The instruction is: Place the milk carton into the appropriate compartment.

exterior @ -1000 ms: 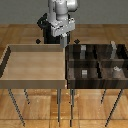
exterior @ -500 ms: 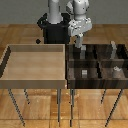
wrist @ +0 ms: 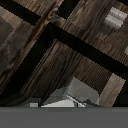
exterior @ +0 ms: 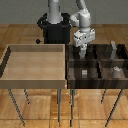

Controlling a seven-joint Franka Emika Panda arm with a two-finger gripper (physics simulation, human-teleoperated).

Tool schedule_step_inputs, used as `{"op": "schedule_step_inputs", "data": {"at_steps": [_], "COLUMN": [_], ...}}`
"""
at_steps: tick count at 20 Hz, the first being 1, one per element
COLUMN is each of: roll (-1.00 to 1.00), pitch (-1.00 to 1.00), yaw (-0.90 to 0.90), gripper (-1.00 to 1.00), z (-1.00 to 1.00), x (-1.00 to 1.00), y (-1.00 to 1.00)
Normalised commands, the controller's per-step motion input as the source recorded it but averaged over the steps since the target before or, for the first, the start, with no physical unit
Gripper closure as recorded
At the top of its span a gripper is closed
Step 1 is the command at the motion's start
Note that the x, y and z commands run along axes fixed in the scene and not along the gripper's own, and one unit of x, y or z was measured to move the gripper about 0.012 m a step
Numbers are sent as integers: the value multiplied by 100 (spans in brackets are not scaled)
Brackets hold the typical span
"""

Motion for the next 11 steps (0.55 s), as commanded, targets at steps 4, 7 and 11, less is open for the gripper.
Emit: {"op": "schedule_step_inputs", "data": {"at_steps": [4, 7, 11], "roll": [0, 0, 0], "pitch": [0, 0, 0], "yaw": [0, 0, 0], "gripper": [-100, -100, -100], "z": [-75, 0, 0], "x": [0, 0, 0], "y": [0, 0, 0]}}
